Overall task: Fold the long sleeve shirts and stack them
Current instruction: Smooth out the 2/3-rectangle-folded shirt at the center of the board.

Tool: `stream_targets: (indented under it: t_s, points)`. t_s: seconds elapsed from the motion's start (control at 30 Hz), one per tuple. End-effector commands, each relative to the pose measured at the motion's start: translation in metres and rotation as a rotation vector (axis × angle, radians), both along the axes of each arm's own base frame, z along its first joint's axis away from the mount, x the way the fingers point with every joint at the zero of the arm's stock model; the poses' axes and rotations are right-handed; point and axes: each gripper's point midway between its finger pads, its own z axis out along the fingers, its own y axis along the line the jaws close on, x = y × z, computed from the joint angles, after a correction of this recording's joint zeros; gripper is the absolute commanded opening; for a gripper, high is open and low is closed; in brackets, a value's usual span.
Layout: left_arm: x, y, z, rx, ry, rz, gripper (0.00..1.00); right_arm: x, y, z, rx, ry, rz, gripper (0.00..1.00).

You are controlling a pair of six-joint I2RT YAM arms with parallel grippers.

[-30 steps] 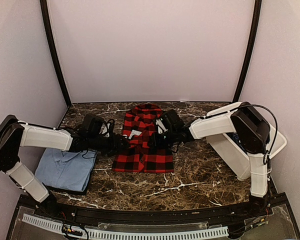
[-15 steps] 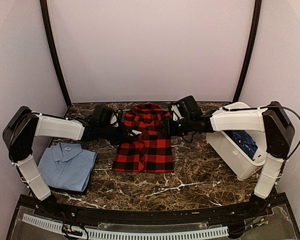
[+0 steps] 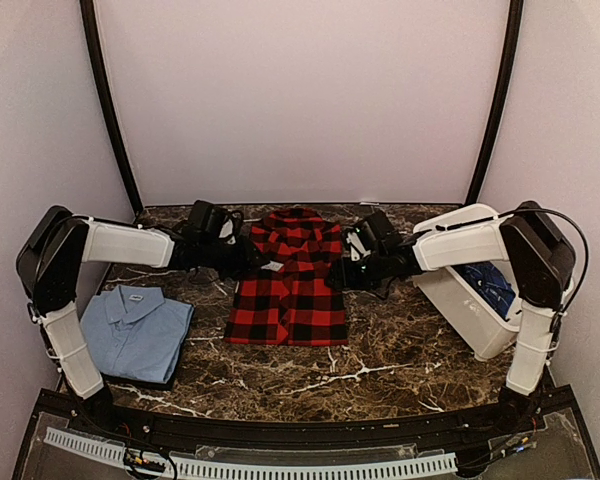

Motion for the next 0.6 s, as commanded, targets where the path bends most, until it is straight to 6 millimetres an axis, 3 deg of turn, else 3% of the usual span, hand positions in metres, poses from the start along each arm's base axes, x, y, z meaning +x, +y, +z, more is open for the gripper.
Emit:
stream_targets:
  t_s: [0.0,0.17,0.37,0.57]
  points:
    - [0.013,0.040,0.021,0.008,-0.038,0.060,0.38,0.018,0.009,0.010,0.039,-0.044,0.024,0.64]
    - [0.011,0.058,0.010,0.002,-0.012,0.034,0.49,0.023,0.013,0.015,0.059,-0.055,0.040,0.62]
    - [0.002,0.051,-0.012,-0.043,0.072,-0.047,0.56,0.023,0.020,0.014,0.090,-0.039,0.069,0.61]
    - [0.001,0.043,-0.020,-0.079,0.105,-0.078,0.57,0.023,0.019,0.014,0.107,-0.023,0.067,0.60]
